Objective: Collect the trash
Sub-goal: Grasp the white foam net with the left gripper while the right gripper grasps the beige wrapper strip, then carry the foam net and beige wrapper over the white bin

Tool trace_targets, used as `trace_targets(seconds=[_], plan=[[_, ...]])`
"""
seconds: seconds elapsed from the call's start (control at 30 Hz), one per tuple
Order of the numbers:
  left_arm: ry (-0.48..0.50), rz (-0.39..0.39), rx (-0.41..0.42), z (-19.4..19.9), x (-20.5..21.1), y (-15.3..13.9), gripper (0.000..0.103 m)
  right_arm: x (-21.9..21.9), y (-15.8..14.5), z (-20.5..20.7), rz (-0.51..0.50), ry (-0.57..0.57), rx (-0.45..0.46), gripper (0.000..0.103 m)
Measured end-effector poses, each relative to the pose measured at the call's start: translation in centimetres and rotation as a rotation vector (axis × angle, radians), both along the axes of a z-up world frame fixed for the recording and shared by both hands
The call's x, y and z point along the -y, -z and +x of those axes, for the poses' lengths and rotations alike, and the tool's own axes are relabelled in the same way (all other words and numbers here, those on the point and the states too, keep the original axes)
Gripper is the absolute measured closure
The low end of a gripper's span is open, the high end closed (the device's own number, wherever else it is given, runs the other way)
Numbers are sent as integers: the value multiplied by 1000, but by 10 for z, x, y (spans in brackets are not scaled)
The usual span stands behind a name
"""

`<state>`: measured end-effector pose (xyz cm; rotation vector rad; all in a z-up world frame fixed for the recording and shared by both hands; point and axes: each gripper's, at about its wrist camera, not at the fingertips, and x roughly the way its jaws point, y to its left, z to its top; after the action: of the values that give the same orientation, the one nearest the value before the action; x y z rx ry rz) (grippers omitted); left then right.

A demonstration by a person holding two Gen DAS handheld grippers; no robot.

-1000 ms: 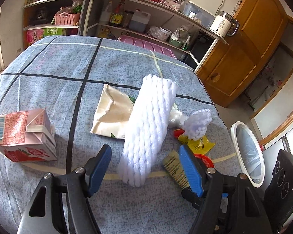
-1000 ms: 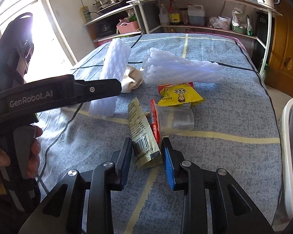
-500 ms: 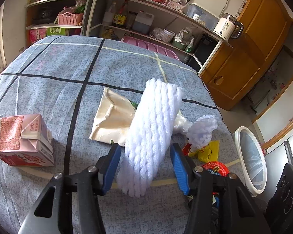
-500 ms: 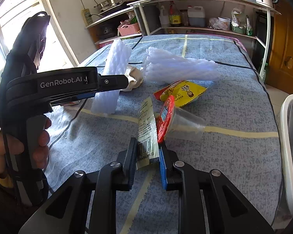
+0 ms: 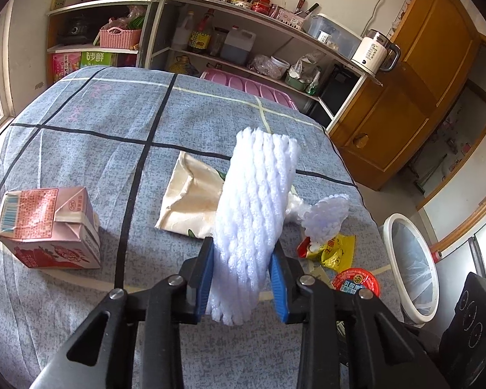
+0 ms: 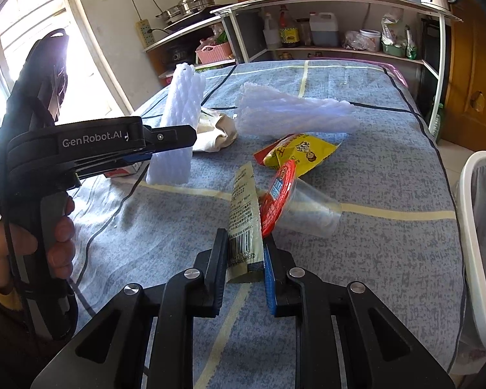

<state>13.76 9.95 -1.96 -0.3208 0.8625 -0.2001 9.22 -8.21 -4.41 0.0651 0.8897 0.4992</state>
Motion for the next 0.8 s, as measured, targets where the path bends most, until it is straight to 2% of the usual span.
trace_targets(seconds=[0.47, 0.8], plan=[[7, 11, 34, -21, 4, -18, 69, 10, -16, -21, 61, -27, 34, 83], [54, 18, 60, -30, 29, -31, 69, 40, -33, -35, 90, 30, 81, 83]])
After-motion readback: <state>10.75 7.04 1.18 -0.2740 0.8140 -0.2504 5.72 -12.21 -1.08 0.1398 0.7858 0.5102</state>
